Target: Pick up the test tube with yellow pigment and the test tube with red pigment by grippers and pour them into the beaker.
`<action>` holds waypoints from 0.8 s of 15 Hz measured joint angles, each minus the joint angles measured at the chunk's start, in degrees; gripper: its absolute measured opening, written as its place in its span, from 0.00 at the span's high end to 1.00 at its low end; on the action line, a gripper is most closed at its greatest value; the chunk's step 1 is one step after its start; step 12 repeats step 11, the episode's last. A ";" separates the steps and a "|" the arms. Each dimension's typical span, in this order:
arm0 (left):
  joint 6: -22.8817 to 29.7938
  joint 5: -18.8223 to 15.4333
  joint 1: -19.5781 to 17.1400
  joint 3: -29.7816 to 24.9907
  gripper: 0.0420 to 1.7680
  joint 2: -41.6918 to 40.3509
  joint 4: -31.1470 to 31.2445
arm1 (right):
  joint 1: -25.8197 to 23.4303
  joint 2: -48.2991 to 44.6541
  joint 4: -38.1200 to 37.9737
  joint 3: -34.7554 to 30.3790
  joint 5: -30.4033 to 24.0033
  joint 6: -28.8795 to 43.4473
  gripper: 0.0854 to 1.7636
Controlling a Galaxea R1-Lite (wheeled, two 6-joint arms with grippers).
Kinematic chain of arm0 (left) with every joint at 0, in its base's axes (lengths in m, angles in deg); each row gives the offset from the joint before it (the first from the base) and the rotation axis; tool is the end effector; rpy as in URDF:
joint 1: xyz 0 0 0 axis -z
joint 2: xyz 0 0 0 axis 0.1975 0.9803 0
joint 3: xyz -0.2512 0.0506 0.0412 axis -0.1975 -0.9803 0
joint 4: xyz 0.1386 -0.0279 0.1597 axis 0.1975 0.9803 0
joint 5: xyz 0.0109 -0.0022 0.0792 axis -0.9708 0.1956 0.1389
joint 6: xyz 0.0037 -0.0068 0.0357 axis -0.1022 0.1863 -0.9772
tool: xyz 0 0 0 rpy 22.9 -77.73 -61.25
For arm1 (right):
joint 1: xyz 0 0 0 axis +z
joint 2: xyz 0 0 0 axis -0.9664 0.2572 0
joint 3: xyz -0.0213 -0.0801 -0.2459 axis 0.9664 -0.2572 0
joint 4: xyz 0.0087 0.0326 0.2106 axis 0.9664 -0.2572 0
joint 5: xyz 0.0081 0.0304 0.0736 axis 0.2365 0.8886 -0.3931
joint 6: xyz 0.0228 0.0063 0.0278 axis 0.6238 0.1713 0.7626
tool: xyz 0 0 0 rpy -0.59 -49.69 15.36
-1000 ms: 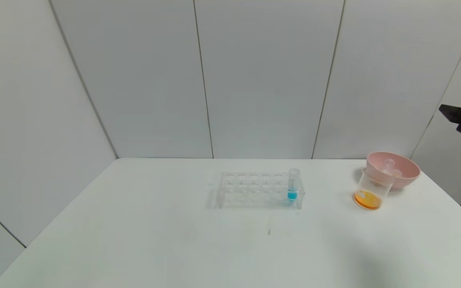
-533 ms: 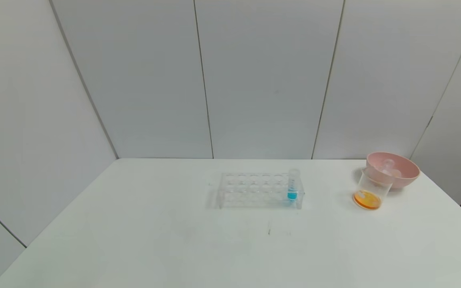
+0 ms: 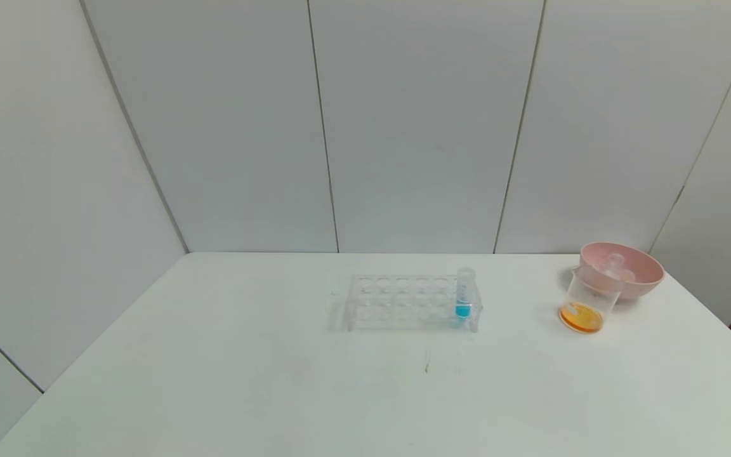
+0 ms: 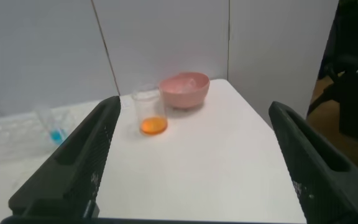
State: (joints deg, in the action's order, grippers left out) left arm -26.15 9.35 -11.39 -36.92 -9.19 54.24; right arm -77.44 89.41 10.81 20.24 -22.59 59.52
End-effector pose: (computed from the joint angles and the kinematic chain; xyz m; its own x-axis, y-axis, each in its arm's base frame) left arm 0.0564 0.0000 0.0754 1.0000 0.0000 0.0008 0.0000 1.0000 -0.0027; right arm 0.0763 -0.0104 0.1407 0.9607 -0.2367 0.1448 0.2172 0.9663 0.1384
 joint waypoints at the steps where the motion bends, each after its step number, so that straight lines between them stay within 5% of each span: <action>1: 0.00 0.00 0.00 0.00 0.00 0.00 0.00 | 0.30 -2.52 -0.73 -3.30 -0.56 -1.32 0.04; 6: 0.00 0.00 0.00 0.00 0.00 0.00 0.00 | 1.52 -13.75 -16.23 -8.20 -8.53 -5.27 0.04; 12: -0.02 -0.02 0.00 0.00 0.00 0.00 0.00 | 1.82 -17.71 -17.04 -8.98 -11.15 -6.45 0.04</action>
